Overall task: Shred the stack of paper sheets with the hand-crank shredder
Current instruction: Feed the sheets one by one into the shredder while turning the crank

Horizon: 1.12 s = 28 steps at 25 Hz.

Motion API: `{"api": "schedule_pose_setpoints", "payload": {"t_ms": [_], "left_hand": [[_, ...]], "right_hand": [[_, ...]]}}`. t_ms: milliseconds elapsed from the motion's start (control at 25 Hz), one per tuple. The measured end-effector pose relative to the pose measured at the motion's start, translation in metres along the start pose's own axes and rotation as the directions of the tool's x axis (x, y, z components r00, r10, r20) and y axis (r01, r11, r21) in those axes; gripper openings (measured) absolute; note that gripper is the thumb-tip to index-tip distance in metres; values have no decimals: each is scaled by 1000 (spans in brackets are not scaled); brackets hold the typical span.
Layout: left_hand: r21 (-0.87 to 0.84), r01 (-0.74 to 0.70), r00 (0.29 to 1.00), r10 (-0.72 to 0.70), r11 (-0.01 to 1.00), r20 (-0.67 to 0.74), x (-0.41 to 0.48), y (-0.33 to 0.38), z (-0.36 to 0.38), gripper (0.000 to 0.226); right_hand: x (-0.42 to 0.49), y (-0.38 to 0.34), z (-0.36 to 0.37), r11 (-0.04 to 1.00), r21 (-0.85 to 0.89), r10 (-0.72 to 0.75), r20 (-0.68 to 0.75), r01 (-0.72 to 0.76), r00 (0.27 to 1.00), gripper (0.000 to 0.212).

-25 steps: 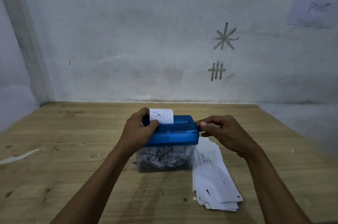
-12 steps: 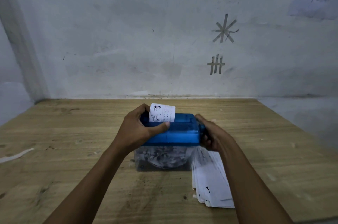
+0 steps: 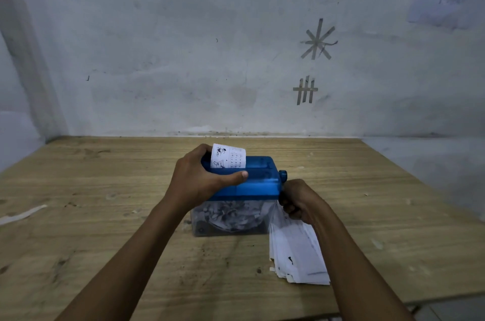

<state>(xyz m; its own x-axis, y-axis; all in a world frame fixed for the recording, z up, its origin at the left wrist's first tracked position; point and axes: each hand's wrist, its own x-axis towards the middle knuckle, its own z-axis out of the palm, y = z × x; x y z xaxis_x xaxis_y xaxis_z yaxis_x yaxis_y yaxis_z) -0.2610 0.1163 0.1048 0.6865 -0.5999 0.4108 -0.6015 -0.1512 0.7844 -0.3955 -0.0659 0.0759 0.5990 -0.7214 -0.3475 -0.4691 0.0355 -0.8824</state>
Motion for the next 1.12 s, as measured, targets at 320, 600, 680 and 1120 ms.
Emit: {"api": "schedule_pose_setpoints", "payload": {"t_ms": [320,600,680,1120], "left_hand": [[81,-58,998,57,995,16,3,-5,1,81],[63,-68,993,61,996,97,7,-10,-6,67],[9,-80,989,78,997,127,8,-10,-8,59],[-4,-88,990,88,996,108,10,-18,-6,71]], "right_hand": [[-62,13,-6,888,-294,-427,-237,354,873,53],[-51,-46,0,804,-364,-593,-556,470,583,62],[-33,-72,-3,816,-329,-577,-514,475,635,59],[49,-68,5,978,10,-207,-144,211,968,30]]}}
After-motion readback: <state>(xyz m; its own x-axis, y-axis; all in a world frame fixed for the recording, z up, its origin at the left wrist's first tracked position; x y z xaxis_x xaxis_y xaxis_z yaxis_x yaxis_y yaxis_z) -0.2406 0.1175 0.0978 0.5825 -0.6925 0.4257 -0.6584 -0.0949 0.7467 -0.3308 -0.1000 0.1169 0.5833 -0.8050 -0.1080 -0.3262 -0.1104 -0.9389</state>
